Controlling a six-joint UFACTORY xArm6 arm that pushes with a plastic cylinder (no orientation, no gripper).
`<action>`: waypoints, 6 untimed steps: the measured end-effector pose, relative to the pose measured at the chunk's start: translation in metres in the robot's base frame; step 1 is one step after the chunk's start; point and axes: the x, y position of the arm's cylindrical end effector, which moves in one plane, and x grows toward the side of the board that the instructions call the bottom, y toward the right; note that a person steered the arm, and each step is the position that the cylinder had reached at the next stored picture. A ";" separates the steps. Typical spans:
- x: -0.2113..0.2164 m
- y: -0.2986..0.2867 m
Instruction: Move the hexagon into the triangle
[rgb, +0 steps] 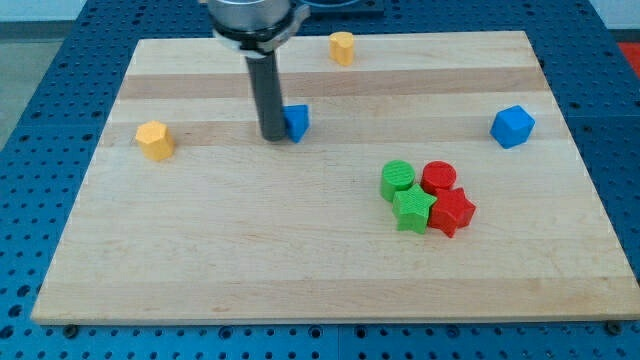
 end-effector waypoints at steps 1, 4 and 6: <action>0.004 0.013; 0.075 -0.126; 0.041 -0.204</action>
